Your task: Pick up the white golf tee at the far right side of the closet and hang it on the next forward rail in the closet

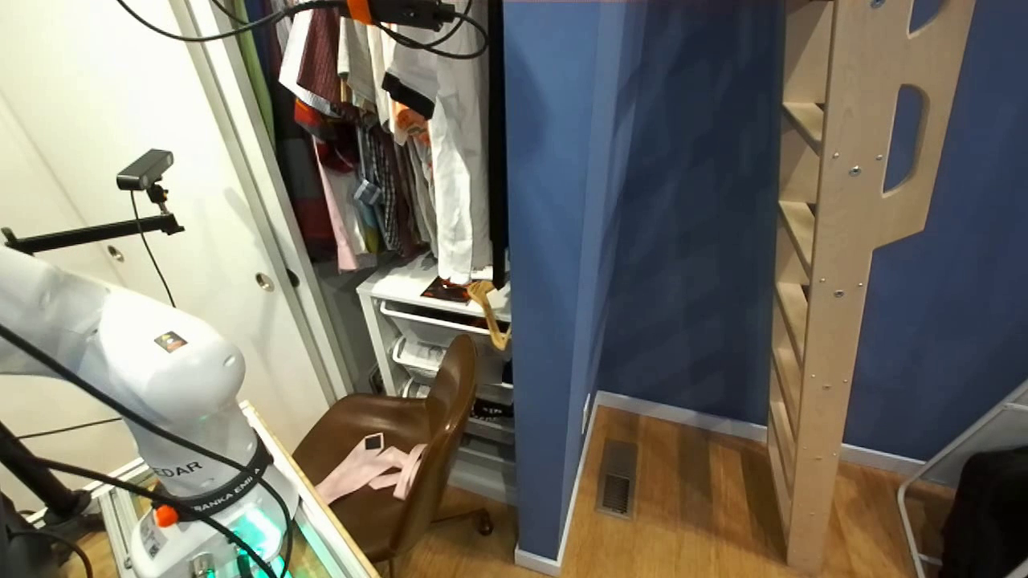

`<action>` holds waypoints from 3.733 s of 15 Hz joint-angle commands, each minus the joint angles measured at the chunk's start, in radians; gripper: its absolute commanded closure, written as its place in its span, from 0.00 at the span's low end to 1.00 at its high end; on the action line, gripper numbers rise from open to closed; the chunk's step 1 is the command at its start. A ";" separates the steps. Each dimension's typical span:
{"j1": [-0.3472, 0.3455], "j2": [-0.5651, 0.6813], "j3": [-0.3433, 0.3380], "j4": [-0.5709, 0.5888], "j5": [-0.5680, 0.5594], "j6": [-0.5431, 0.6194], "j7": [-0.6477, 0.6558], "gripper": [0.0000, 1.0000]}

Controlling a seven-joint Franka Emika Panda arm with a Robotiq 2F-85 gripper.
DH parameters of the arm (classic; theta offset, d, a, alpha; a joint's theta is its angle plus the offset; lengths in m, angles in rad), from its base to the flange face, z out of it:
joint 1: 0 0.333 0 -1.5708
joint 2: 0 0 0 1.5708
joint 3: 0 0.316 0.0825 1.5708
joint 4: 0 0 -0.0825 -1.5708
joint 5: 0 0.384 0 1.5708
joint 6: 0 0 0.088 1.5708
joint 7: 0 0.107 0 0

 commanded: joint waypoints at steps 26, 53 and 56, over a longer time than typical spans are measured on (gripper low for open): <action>-0.380 -0.257 -0.092 -0.150 -0.297 -0.510 0.401 0.95; -0.363 -0.155 -0.024 -0.053 -0.240 -0.427 0.379 0.37; -0.375 -0.180 -0.014 -0.022 -0.323 -0.474 0.425 0.16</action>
